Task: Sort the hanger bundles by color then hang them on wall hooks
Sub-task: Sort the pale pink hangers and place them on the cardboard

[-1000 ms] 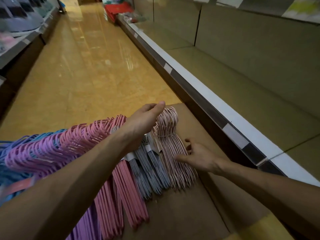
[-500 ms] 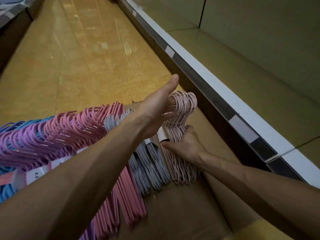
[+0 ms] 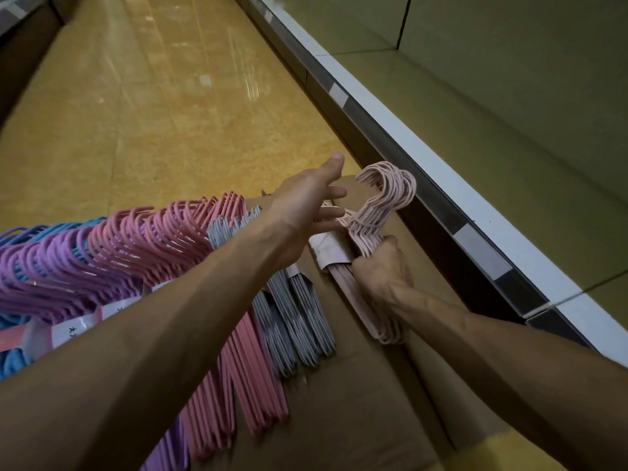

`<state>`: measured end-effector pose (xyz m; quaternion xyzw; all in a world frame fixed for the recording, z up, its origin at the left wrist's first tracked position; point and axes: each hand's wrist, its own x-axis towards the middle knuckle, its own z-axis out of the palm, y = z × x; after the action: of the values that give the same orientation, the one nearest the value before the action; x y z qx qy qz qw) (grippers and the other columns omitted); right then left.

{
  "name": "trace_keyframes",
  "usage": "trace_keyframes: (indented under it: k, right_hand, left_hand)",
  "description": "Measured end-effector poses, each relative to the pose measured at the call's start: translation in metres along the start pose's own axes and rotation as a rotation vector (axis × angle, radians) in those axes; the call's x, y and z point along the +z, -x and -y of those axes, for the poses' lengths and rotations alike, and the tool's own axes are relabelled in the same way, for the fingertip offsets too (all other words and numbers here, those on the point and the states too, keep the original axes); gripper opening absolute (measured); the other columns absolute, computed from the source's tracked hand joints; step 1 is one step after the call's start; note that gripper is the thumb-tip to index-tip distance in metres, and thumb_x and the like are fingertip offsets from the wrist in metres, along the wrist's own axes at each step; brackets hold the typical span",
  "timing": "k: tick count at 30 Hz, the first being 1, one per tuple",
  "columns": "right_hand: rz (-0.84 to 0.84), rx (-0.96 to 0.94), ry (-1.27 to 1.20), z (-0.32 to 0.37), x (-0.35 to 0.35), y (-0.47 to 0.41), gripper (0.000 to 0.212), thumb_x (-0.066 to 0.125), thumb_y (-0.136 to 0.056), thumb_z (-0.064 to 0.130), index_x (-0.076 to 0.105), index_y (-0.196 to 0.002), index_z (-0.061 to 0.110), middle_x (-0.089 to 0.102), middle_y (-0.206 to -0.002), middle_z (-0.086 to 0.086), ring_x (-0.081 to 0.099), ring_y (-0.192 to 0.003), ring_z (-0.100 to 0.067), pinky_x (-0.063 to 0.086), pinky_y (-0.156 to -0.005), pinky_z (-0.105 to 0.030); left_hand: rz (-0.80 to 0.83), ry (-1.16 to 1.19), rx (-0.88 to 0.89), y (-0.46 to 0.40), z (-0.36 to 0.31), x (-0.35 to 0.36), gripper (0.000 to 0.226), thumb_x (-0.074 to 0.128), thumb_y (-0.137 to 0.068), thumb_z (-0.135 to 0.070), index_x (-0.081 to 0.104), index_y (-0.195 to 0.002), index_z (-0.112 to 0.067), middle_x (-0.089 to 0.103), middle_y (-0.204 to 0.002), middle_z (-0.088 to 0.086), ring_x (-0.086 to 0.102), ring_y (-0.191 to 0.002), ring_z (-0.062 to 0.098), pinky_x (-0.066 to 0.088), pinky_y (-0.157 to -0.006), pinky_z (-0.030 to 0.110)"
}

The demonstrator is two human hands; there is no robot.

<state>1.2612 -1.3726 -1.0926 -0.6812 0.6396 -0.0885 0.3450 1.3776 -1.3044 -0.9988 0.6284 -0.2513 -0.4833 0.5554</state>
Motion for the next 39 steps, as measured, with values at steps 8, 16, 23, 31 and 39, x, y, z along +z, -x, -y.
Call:
trace_keyframes:
  k: [8, 16, 23, 31, 39]
  right_hand:
    - [-0.048, -0.184, 0.004, 0.007, -0.039, 0.006, 0.051, 0.058, -0.087, 0.021, 0.043, -0.135, 0.015, 0.059, -0.122, -0.009, 0.057, -0.114, -0.034, 0.046, -0.091, -0.043]
    - [0.000, -0.356, -0.240, 0.031, -0.071, 0.022, 0.050, 0.052, -0.073, 0.045, 0.051, -0.118, 0.024, 0.063, -0.098, -0.001, 0.062, -0.088, -0.022, 0.053, -0.078, -0.040]
    - [0.145, -0.474, -0.425, 0.046, -0.079, 0.037, 0.009, 0.060, -0.094, 0.016, 0.057, -0.101, 0.021, 0.056, -0.078, -0.003, 0.053, -0.067, -0.017, 0.050, -0.063, -0.037]
    - [0.446, -0.412, -0.638, 0.053, -0.065, 0.065, 0.016, 0.052, -0.090, 0.001, 0.058, -0.101, 0.010, 0.044, -0.072, -0.004, 0.043, -0.055, -0.014, 0.039, -0.049, -0.031]
    - [0.453, -0.468, -0.436, 0.074, -0.062, 0.083, 0.014, 0.054, -0.092, 0.004, 0.059, -0.102, 0.012, 0.048, -0.068, -0.003, 0.047, -0.057, -0.016, 0.044, -0.057, -0.035]
  left_hand:
    - [-0.134, -0.003, 0.039, 0.005, -0.009, -0.023, 0.039, 0.052, -0.099, -0.047, 0.063, -0.120, -0.015, 0.067, -0.113, 0.005, 0.069, -0.097, 0.024, 0.058, -0.077, 0.033]
    - [-0.343, -0.041, 0.117, 0.005, -0.015, -0.038, 0.056, 0.063, -0.092, -0.044, 0.047, -0.139, -0.017, 0.055, -0.128, 0.007, 0.061, -0.106, 0.024, 0.055, -0.088, 0.036]
    - [-0.466, 0.083, 0.084, 0.015, -0.028, -0.056, 0.075, 0.072, -0.083, -0.027, 0.034, -0.147, -0.016, 0.053, -0.131, 0.013, 0.060, -0.109, 0.028, 0.054, -0.092, 0.043]
    - [-0.341, 0.425, 0.013, 0.053, -0.037, -0.064, 0.029, 0.065, -0.093, -0.026, 0.058, -0.119, -0.016, 0.060, -0.099, 0.008, 0.067, -0.086, 0.026, 0.056, -0.059, 0.032]
    - [-0.393, 0.350, -0.058, 0.087, -0.035, -0.090, 0.019, 0.051, -0.084, -0.001, 0.046, -0.101, -0.006, 0.060, -0.074, 0.014, 0.062, -0.055, 0.023, 0.054, -0.052, 0.033]
